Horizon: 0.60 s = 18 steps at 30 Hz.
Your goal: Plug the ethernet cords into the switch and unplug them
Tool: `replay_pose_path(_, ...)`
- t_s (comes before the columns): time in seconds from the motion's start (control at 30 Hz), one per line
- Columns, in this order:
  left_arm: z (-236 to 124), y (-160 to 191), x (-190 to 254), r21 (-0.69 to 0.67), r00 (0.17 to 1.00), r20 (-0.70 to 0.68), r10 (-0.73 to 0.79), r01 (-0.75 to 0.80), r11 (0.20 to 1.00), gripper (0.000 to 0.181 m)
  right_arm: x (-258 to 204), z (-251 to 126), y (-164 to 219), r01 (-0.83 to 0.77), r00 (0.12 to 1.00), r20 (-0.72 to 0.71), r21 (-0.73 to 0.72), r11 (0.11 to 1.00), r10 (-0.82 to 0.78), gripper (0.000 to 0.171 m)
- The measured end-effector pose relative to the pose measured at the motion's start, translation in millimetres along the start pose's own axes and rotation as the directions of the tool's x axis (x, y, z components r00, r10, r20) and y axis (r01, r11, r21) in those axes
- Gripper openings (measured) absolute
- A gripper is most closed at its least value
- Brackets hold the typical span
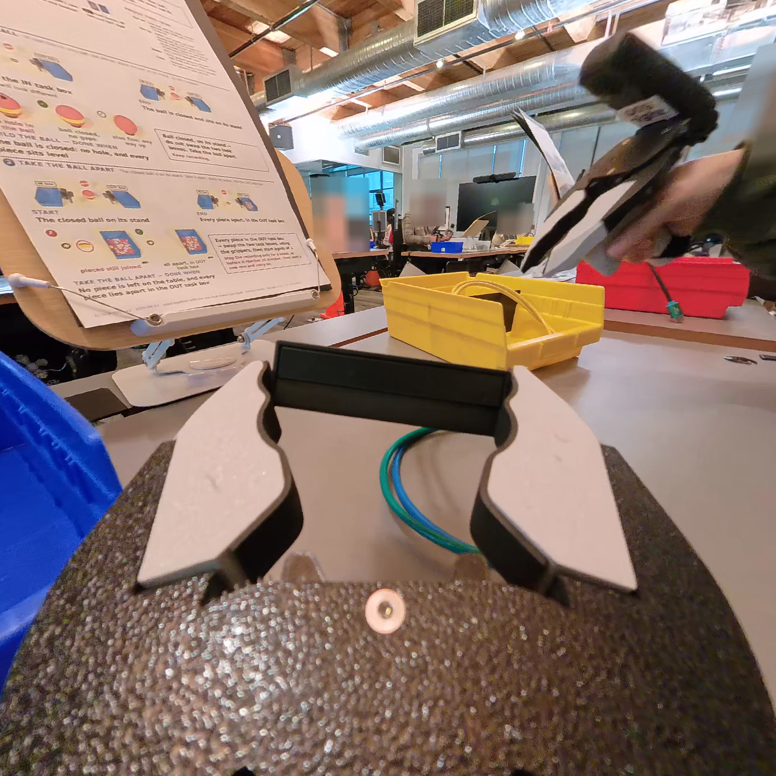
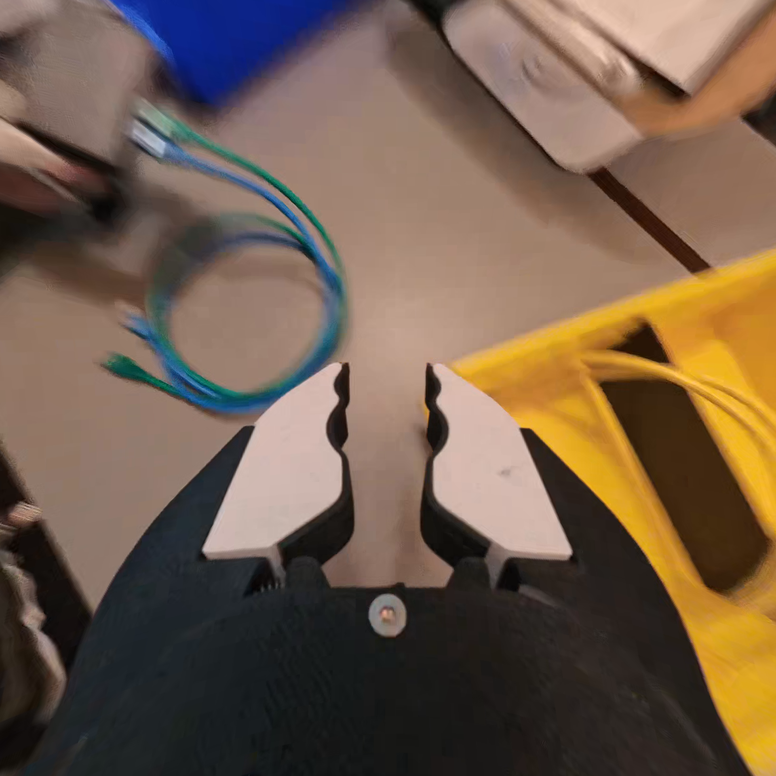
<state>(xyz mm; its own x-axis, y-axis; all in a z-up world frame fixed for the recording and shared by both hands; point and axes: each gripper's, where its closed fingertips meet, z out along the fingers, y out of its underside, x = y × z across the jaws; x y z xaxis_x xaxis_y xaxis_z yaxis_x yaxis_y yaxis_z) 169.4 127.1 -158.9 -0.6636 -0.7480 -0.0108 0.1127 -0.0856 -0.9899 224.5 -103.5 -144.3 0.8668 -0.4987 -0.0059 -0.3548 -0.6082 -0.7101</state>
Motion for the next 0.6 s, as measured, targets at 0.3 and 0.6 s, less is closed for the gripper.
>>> replay_pose_path(0.3, 0.0, -5.6, 18.0, 0.044, 0.996, -0.089, 0.018, -0.014, 0.999, 0.101, -160.8, 85.8, -51.7, -0.768, 0.565, 0.675, 0.220, 0.601, 0.475, 0.034)
replay_pose_path(0.6, 0.7, -13.0, 35.0, 0.064, 0.986, -0.161, 0.035, -0.025, 0.998, 0.101, -161.4, 104.1, -61.7, -0.976, 0.170, 0.857, 0.079, 0.203, 0.486, 0.037)
